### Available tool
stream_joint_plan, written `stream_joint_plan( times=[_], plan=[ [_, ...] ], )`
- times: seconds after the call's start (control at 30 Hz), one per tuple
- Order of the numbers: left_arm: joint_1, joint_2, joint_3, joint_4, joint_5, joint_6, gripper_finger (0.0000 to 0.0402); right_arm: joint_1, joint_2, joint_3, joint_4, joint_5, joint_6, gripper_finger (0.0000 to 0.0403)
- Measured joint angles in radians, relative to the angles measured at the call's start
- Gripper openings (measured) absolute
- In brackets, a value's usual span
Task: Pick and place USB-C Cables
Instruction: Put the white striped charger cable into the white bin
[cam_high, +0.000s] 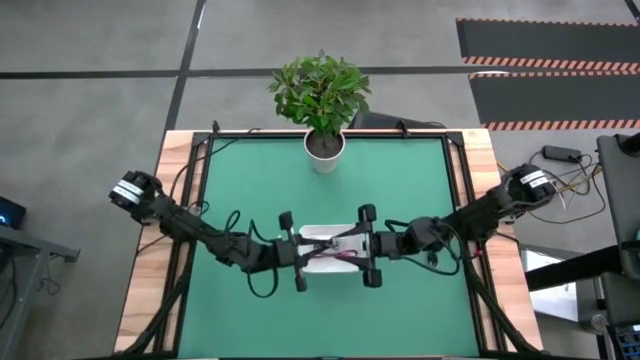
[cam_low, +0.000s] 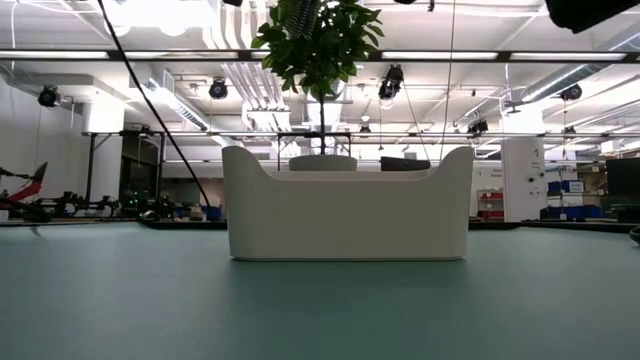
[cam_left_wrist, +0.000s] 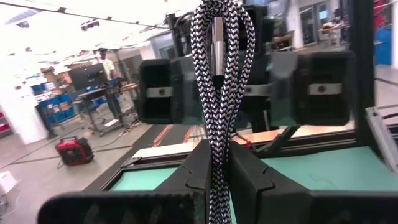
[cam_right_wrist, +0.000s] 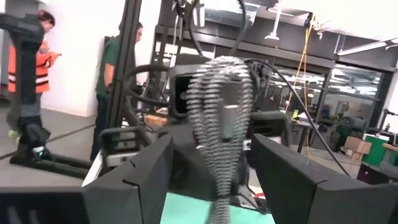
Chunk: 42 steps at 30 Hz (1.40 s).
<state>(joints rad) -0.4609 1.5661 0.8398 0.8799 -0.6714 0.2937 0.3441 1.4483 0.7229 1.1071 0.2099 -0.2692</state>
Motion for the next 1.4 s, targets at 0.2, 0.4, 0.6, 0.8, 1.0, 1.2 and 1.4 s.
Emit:
stream_joint_plan(
  times=[0.2, 0.4, 0.6, 0.8, 1.0, 1.2, 1.4],
  plan=[
    [0.004, 0.000, 0.000, 0.001, 0.005, -0.001, 0.0016, -0.018, 0.034, 0.039, -0.001, 0.000, -0.001, 0.0205],
    [0.015, 0.000, -0.008, 0.002, 0.004, -0.001, 0.0016, -0.022, 0.061, 0.061, -0.003, -0.003, -0.010, 0.0173],
    [0.014, 0.000, -0.013, 0.001, 0.006, -0.001, 0.0024, -0.022, 0.059, 0.061, -0.010, 0.001, -0.011, 0.0089],
    [0.014, -0.001, -0.014, 0.002, 0.007, -0.002, 0.0038, -0.022, 0.055, 0.061, -0.015, 0.002, -0.020, 0.0026],
    [0.015, -0.002, -0.024, 0.001, 0.052, -0.043, 0.0048, -0.022, 0.052, 0.060, -0.027, -0.003, -0.019, 0.0029],
    [0.012, -0.026, -0.043, -0.046, 0.086, -0.053, 0.0123, -0.022, 0.044, 0.098, -0.118, -0.001, -0.018, 0.0029],
    [0.007, -0.135, -0.047, -0.280, 0.030, -0.052, 0.0214, -0.022, 0.011, 0.255, -0.504, 0.001, 0.018, 0.0029]
  ],
)
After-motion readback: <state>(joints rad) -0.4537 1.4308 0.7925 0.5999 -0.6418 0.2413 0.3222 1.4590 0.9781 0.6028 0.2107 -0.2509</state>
